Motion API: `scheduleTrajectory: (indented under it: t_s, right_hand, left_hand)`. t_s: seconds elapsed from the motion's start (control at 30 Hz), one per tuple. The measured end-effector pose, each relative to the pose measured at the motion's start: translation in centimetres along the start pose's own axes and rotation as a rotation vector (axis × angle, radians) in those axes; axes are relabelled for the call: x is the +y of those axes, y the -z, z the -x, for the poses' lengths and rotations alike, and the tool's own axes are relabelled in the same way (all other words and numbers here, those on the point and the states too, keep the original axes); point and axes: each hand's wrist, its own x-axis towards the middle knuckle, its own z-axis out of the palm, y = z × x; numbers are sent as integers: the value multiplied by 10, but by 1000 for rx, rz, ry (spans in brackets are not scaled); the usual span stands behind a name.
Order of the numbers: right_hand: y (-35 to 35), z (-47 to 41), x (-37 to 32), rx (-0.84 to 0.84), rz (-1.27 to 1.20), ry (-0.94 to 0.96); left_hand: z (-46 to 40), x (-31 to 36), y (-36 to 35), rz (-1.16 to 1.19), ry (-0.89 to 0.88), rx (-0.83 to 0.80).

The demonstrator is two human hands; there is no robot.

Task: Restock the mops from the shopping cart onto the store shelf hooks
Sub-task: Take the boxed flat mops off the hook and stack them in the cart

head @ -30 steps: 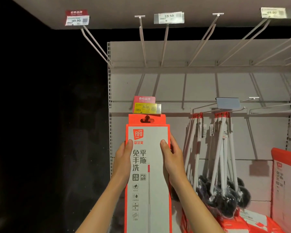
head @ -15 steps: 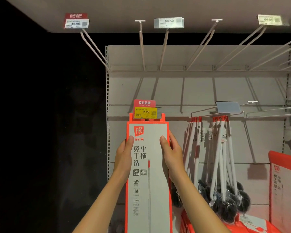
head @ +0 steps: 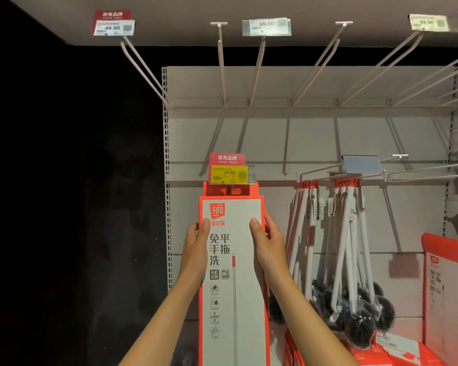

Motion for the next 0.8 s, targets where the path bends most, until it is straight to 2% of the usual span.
scheduleTrajectory:
  t_s: [0.33, 0.8]
  right_hand:
    - [2, -1, 23, 29, 119, 38]
    - [-5, 9, 42, 153, 240, 66]
  left_hand:
    - [3, -9, 3, -155, -71, 54]
    - [1, -18, 0, -49, -8, -56]
